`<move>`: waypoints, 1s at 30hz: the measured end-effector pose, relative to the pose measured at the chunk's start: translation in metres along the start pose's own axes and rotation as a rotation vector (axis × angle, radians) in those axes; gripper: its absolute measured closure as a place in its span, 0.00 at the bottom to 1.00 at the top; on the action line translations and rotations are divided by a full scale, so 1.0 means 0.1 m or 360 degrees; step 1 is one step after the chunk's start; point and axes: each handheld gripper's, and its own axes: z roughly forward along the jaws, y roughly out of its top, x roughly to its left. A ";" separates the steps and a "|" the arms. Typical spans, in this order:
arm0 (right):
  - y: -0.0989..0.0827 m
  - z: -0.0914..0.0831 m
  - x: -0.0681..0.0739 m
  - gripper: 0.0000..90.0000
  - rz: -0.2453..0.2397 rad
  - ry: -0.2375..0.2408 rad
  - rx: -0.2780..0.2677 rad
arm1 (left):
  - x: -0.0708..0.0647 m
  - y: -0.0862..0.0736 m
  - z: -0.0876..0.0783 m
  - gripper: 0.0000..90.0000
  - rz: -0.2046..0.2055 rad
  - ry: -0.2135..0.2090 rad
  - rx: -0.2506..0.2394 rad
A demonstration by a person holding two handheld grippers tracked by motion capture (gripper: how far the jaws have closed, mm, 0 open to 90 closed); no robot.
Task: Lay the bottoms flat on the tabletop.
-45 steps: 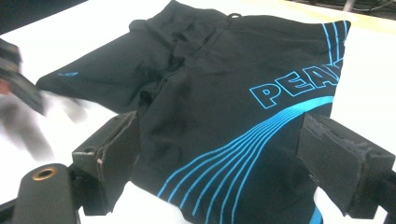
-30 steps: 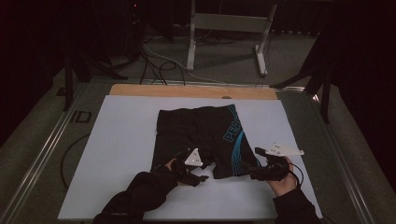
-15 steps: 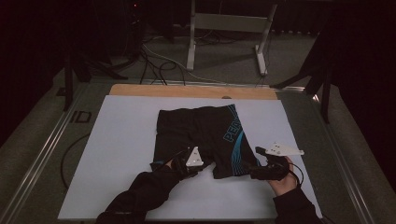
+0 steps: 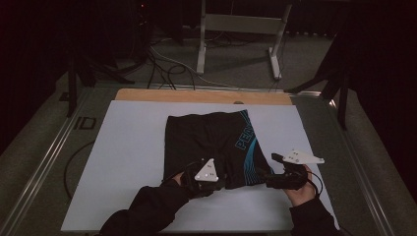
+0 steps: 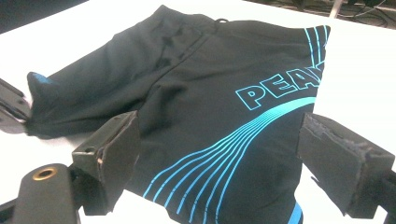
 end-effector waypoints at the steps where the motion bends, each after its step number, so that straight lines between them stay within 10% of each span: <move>1: 0.00 0.00 0.00 0.16 0.0000 0.0002 0.0003 | -0.01 0.01 0.00 0.96 -0.0006 0.0005 -0.0010; 5: 0.00 0.00 0.00 0.16 -0.0007 0.0002 0.0003 | 0.00 0.00 0.00 0.82 -0.0016 -0.0097 -0.0053; 8: -0.01 -0.01 0.01 0.16 -0.0010 -0.0001 0.0002 | 0.00 -0.03 -0.06 0.53 -0.0015 -0.0045 -0.0091; 11: -0.01 -0.03 0.01 0.16 -0.0019 -0.0006 -0.0005 | 0.12 -0.19 -0.34 0.45 -0.0088 0.0021 -0.0140; 20: -0.07 -0.09 0.05 0.16 -0.0023 -0.0011 -0.0008 | 0.32 -0.96 -1.00 0.45 -0.0310 0.0284 -0.0035; 30: -0.11 -0.06 0.07 0.16 -0.0020 -0.0017 0.0014 | 0.33 -1.51 -0.93 0.57 -0.0437 0.0335 0.0114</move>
